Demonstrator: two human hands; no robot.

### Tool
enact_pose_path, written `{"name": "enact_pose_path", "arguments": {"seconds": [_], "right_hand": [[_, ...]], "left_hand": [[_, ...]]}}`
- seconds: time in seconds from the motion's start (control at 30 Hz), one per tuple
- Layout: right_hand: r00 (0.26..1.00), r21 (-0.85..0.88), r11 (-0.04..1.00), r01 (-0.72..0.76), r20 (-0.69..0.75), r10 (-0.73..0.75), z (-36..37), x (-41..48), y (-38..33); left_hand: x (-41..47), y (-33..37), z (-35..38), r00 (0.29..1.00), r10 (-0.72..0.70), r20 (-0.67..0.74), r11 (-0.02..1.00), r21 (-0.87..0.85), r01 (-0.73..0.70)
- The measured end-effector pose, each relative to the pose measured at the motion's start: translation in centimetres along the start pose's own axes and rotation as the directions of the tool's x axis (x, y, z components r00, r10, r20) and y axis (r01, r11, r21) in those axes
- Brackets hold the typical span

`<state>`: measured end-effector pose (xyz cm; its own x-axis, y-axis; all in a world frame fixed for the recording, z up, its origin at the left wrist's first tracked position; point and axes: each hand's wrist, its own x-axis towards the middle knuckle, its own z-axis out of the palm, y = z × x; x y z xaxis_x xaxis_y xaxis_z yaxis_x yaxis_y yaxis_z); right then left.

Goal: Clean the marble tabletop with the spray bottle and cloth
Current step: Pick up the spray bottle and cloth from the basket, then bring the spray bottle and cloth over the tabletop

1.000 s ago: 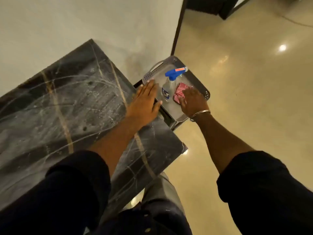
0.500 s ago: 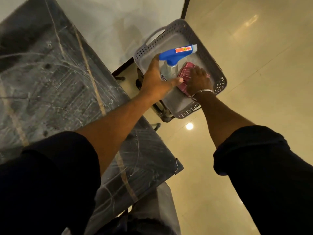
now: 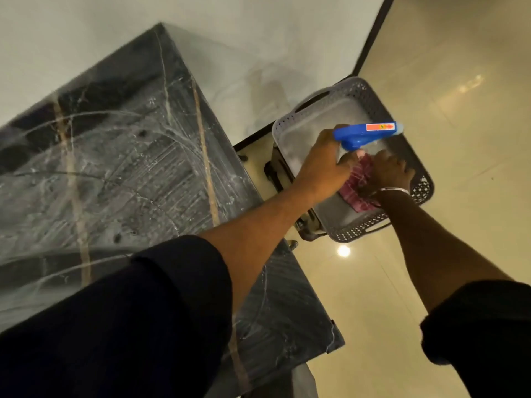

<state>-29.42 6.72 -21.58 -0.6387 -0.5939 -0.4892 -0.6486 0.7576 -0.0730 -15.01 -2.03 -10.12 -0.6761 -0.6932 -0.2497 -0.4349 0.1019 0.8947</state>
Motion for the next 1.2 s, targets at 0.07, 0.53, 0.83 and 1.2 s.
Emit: {"name": "enact_pose_path", "arguments": {"seconds": [0.07, 0.53, 0.83, 1.2], "right_hand": [[0.998, 0.083, 0.996, -0.019, 0.054, 0.014, -0.6, -0.6, 0.4], [0.976, 0.942, 0.266, 0.204, -0.217, 0.017, -15.2, -14.2, -8.9], [0.925, 0.963, 0.095, 0.251, -0.210, -0.316, -17.7, -33.2, -26.3], [0.876, 0.984, -0.038, -0.175, 0.138, -0.461, -7.2, -53.8, -45.5]], "left_hand": [[-0.4, 0.1, -0.4, 0.999, 0.024, -0.029, 1.000, -0.018, -0.025], [-12.7, 11.2, -13.9, 0.926, 0.219, -0.308, 0.941, -0.184, -0.284], [-31.0, 6.8, -30.4, 0.805, 0.330, -0.493, 0.919, -0.026, -0.393], [-52.4, -4.6, -47.0, 0.627, 0.182, -0.758, 0.977, 0.065, -0.205]]}}
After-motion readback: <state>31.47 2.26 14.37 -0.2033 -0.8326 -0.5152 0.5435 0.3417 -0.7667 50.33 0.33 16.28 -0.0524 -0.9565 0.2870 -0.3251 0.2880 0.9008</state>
